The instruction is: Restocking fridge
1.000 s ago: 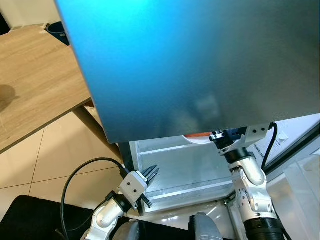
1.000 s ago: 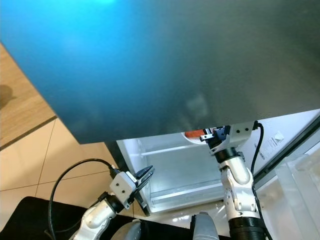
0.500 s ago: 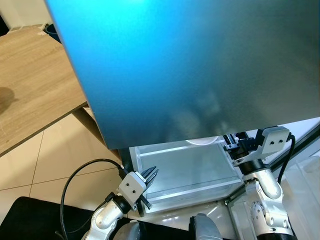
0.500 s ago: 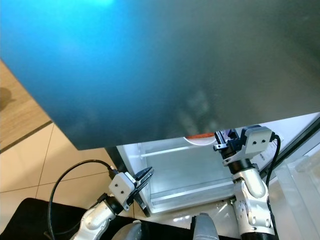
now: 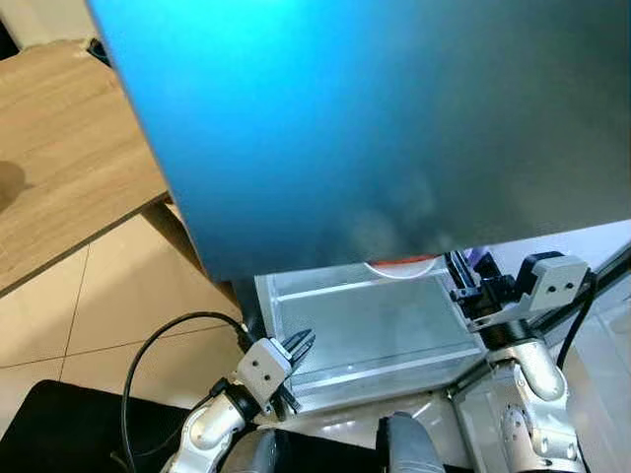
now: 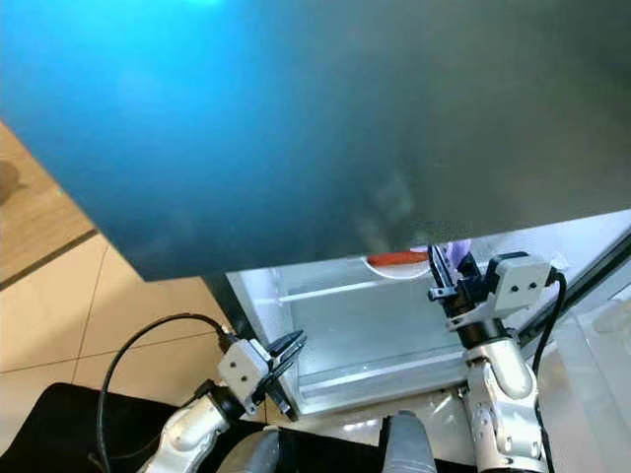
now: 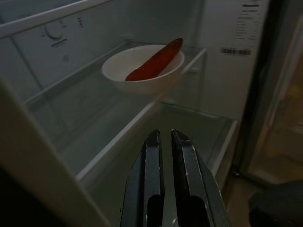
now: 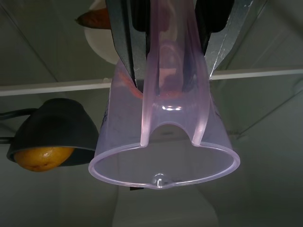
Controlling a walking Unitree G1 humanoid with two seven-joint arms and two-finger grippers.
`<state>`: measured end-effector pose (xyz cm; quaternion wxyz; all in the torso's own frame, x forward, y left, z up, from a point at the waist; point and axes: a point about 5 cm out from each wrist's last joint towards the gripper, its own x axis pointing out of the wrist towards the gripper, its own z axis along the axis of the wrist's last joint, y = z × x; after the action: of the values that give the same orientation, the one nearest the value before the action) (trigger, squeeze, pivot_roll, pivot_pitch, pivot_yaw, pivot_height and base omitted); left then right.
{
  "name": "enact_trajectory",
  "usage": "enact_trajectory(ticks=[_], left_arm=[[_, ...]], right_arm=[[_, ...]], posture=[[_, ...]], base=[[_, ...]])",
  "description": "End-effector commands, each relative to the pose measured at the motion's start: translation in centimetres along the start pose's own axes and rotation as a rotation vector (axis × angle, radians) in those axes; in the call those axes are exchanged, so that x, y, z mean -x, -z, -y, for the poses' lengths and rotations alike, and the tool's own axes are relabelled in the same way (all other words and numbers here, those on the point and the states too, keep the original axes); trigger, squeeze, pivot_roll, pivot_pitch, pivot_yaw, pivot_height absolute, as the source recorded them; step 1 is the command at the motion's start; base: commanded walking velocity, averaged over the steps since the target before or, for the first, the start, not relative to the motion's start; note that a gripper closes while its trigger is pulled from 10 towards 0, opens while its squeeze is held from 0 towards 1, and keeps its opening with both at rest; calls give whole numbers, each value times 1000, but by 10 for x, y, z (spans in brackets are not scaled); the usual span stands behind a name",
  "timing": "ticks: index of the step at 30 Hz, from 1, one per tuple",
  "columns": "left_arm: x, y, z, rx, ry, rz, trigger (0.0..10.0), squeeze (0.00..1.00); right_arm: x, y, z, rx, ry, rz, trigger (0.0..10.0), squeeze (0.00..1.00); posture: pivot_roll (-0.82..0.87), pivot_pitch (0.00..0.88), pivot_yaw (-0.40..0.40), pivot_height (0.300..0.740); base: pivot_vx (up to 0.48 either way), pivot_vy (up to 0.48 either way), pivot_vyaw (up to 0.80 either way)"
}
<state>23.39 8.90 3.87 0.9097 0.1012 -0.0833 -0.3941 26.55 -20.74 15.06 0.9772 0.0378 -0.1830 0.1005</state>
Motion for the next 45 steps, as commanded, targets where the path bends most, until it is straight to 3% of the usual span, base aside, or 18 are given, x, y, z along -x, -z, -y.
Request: enact_trajectory(ticks=[1,18,24,30,31,45], left_arm=[[1,2,7,17,25,-15,10000,0],[-2,-1,8,7,46,0,10000,0],[-2,-2,7,4,42,3,10000,0],[-8,-8,7,14,50,29,10000,0],[-14,-15,9,24,74,61,10000,0],[-18,-22,11,19,90,92,10000,0]], right_arm=[[5,6,-1,-15,3,-32,10000,0],[-6,-16,0,-17,22,55,10000,0],[-25,-42,-5,-28,11,154,10000,0],[-35,-49,-10,-40,-42,154,10000,0],[-38,-48,-12,-36,-76,125,10000,0],[-24,-35,-12,-55,-73,69,10000,0]], posture=[[-116,174,60,616],[-119,178,61,611],[-119,177,62,611],[-119,176,59,611],[-119,175,57,611],[-117,180,62,597]], base=[[0,0,0],[0,0,0],[0,0,0],[0,0,0],[0,0,0],[0,0,0]])
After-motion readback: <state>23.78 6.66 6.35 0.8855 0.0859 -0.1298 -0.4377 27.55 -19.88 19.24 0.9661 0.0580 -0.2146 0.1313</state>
